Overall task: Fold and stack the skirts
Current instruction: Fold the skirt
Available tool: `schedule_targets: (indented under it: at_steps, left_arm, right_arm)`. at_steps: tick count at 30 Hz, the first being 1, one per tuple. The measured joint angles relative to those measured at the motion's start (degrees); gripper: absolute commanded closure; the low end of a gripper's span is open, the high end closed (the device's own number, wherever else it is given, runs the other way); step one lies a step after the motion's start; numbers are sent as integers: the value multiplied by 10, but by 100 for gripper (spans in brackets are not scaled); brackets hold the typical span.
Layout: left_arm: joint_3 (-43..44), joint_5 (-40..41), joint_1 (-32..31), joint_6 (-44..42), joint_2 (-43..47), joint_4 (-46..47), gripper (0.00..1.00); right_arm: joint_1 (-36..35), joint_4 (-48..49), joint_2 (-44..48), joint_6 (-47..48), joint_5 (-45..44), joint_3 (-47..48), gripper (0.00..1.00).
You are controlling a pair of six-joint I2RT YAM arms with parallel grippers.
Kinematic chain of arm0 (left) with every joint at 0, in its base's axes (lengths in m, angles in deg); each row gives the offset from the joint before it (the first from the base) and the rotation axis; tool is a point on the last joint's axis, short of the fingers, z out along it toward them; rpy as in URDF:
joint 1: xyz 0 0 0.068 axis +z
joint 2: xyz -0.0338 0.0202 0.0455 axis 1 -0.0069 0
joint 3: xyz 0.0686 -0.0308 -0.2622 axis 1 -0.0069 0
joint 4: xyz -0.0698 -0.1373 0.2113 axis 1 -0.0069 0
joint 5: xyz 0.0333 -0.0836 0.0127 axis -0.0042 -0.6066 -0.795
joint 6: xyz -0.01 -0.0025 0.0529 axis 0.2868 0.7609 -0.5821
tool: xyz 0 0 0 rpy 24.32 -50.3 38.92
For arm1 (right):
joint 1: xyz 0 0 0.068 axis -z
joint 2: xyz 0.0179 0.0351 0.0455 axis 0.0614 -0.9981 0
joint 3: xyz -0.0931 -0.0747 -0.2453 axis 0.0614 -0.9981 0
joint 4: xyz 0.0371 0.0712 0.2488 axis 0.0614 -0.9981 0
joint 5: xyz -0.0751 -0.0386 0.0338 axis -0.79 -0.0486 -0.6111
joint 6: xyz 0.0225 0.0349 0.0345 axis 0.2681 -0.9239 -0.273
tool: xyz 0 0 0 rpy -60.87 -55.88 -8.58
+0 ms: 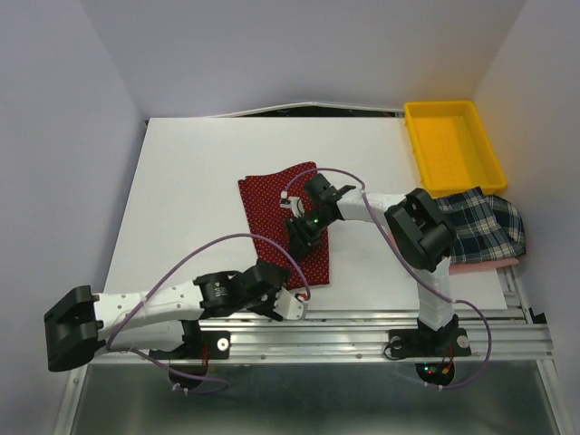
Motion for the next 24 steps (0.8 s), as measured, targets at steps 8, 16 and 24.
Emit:
schedule_targets:
  at_steps: [8,16,24]
  left_arm:
    - [-10,10,0,-10,-23,-30,14]
    - [12,37,-13,-10,-111,49,17]
    - [59,48,-26,7,-205,108,38]
  right_arm:
    - [1,0,-10,-4,16,8,51]
    - [3,-2,-25,-7,40,19,51]
    - [3,-5,-41,-7,67,30,52]
